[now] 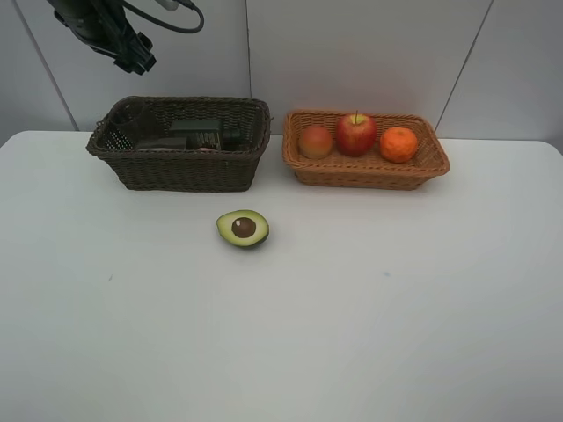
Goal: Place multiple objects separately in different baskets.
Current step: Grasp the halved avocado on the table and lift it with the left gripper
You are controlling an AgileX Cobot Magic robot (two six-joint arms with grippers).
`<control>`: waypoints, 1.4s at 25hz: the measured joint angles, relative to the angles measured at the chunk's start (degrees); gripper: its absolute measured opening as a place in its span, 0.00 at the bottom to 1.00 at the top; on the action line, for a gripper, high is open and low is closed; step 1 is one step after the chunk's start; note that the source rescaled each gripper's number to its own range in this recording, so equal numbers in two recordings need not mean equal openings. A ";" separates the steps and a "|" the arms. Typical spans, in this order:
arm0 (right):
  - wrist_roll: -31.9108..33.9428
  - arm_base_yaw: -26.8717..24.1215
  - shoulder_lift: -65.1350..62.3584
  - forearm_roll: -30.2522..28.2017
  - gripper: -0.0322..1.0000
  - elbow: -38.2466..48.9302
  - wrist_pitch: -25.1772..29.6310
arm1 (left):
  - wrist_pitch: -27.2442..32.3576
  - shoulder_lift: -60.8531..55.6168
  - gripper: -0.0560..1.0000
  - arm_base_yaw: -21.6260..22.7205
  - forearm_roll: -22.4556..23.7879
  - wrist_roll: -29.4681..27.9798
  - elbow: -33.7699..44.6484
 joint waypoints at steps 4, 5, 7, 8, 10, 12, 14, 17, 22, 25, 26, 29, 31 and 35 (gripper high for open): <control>0.00 0.00 0.00 0.00 1.00 0.00 0.00 | 3.17 -0.18 0.98 -3.89 -1.21 0.00 0.00; 0.00 0.00 0.00 0.00 1.00 0.00 0.00 | 4.18 -0.22 0.98 -4.98 -1.61 0.00 0.00; 0.00 0.00 0.00 0.00 1.00 0.00 0.00 | 6.06 -0.27 0.98 -7.84 -2.56 0.05 0.00; 0.00 0.00 0.00 0.00 1.00 0.00 0.00 | 6.77 -0.27 0.98 -9.26 -3.26 0.05 0.00; 0.00 0.00 0.00 0.00 1.00 0.00 0.00 | 8.72 -0.27 0.98 -11.85 -4.42 1.26 0.00; 0.00 0.00 0.00 0.00 1.00 0.00 0.00 | 10.57 -0.27 0.98 -14.26 -5.03 4.51 0.00; 0.00 0.00 0.00 0.00 1.00 0.00 0.00 | 12.74 -0.27 0.98 -16.62 -5.32 8.35 0.00; 0.00 0.00 0.00 0.00 1.00 0.00 0.00 | 15.73 -0.27 0.98 -19.32 -6.17 14.13 0.00; 0.00 0.00 0.00 0.00 1.00 0.00 0.00 | 19.44 -0.27 0.98 -22.74 -9.10 23.36 0.00; 0.00 0.00 0.00 0.00 1.00 0.00 0.00 | 21.58 -0.27 0.98 -24.50 -10.62 30.27 0.00; 0.00 0.00 0.00 0.00 1.00 0.00 0.00 | 22.75 -0.21 0.98 -24.96 -11.01 33.32 0.00; 0.00 0.00 0.00 0.00 1.00 0.00 0.00 | 25.53 0.87 0.98 -25.99 -11.66 39.84 0.00; 0.00 0.00 0.00 0.00 1.00 0.00 0.00 | 26.53 2.26 0.98 -26.53 -11.77 42.00 0.00; 0.00 0.00 0.00 0.00 1.00 0.00 0.00 | 26.08 5.38 0.98 -27.14 -11.80 43.97 0.00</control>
